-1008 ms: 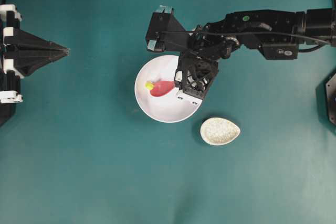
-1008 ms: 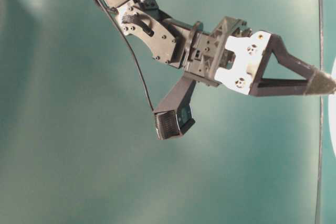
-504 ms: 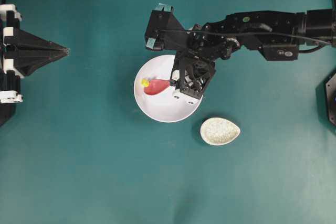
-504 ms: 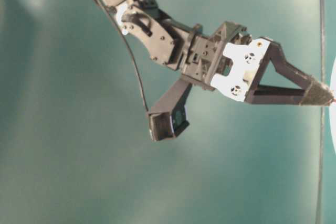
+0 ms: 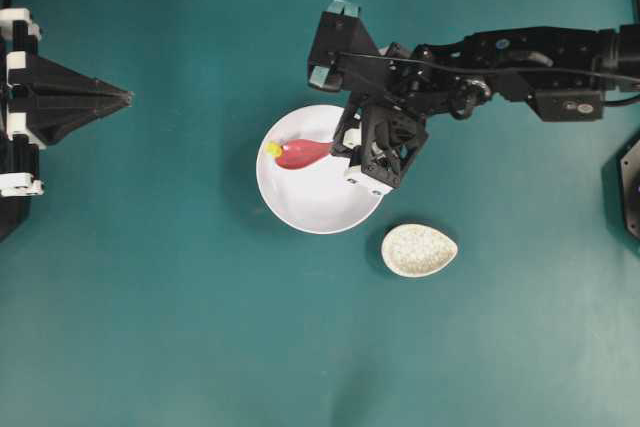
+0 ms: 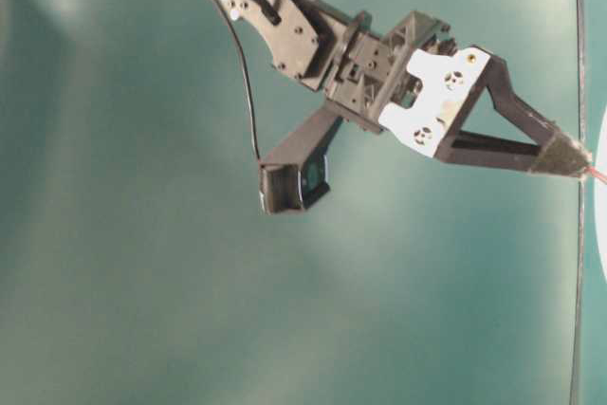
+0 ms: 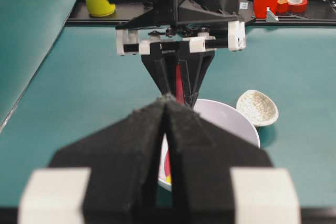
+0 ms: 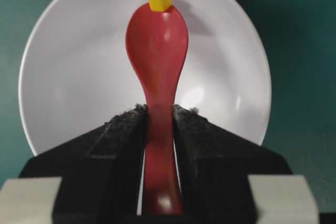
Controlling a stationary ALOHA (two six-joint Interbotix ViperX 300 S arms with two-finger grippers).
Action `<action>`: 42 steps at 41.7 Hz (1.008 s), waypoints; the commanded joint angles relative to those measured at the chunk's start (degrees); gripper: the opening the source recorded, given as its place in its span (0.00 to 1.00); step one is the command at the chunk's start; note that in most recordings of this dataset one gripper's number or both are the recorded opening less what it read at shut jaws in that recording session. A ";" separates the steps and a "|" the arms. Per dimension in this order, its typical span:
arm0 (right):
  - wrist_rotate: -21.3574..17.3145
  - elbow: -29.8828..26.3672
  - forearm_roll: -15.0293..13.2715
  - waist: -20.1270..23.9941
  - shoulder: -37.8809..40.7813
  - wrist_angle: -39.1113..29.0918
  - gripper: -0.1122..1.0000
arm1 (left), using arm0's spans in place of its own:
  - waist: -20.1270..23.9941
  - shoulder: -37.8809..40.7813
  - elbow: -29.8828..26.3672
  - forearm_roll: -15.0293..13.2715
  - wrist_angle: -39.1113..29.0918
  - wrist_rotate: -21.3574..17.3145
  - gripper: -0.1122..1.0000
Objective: Scoop the yellow hexagonal prism block from the bowl with a spoon using the right arm.
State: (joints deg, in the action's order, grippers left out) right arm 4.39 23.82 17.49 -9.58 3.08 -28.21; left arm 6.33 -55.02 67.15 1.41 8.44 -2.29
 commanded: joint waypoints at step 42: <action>-0.79 5.80 0.35 1.93 -5.62 9.67 0.31 | 0.18 0.35 -1.14 0.18 0.26 -0.09 0.10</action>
State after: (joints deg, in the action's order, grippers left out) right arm 3.78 28.83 17.58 -8.35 0.18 -20.92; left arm 6.33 -55.02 67.06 1.41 8.44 -2.29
